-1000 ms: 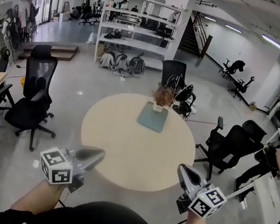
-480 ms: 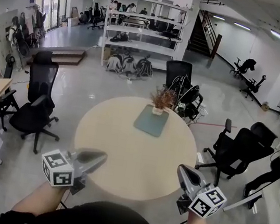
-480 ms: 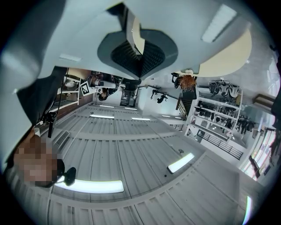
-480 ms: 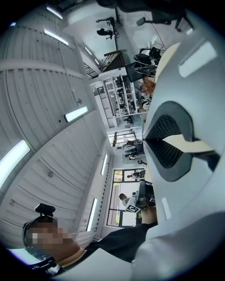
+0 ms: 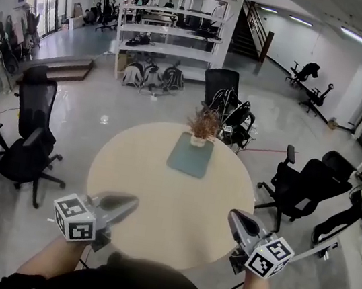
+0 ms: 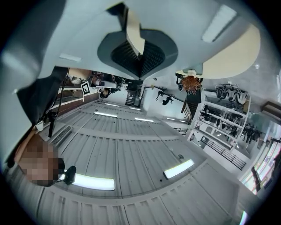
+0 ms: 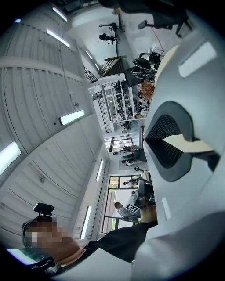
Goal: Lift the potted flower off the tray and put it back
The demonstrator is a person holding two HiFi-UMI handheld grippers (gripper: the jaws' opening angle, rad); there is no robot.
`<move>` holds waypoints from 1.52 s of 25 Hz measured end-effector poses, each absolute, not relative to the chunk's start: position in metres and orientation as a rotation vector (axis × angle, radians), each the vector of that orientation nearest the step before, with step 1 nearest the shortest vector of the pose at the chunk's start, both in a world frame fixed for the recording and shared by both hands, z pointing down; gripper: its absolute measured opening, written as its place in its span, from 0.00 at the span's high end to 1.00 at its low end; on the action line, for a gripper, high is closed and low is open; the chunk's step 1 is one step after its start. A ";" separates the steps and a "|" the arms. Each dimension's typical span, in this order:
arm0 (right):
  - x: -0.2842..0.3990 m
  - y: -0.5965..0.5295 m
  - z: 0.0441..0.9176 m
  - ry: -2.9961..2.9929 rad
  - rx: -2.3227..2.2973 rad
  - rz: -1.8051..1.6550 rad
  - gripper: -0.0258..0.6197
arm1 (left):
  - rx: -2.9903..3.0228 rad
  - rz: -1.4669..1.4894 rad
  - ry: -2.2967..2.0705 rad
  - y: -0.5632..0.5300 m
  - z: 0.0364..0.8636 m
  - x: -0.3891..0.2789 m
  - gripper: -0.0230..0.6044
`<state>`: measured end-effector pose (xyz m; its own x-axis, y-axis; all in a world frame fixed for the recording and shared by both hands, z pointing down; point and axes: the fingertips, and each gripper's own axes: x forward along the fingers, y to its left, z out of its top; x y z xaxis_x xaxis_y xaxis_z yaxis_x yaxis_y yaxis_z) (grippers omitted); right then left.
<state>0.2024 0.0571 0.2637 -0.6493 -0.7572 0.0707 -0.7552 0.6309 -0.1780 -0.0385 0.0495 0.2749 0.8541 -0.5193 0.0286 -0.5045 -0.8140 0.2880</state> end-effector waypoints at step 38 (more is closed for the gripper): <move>0.203 -0.175 0.299 2.838 -1.395 -0.358 0.94 | 2.700 0.029 -0.762 -0.214 0.340 -0.040 0.97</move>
